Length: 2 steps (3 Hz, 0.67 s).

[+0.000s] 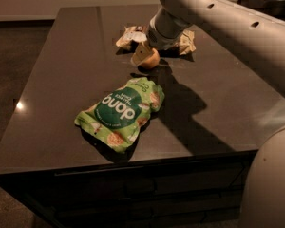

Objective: Move orange can near brown chip bag

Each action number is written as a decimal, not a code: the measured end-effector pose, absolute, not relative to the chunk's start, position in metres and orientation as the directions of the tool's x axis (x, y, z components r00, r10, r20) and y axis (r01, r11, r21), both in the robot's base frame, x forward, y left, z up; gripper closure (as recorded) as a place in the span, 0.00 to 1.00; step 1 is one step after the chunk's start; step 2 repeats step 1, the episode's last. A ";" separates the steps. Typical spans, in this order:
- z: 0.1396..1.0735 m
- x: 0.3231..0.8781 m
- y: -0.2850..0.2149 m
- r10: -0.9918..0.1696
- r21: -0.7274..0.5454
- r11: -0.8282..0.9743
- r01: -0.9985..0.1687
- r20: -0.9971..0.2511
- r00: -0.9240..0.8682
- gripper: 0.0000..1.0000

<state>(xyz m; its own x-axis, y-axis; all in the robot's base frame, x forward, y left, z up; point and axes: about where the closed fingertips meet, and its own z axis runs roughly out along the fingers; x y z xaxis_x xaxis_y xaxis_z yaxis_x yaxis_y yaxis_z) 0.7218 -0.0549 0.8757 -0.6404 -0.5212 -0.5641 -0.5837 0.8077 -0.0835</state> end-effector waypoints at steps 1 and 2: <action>0.876 0.722 -0.055 -0.521 -0.083 0.808 -0.584 -0.564 -0.640 0.00; 0.876 0.722 -0.055 -0.521 -0.083 0.808 -0.584 -0.564 -0.640 0.00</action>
Offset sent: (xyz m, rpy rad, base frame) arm 0.0000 0.0000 0.0000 0.0000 0.0000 0.0000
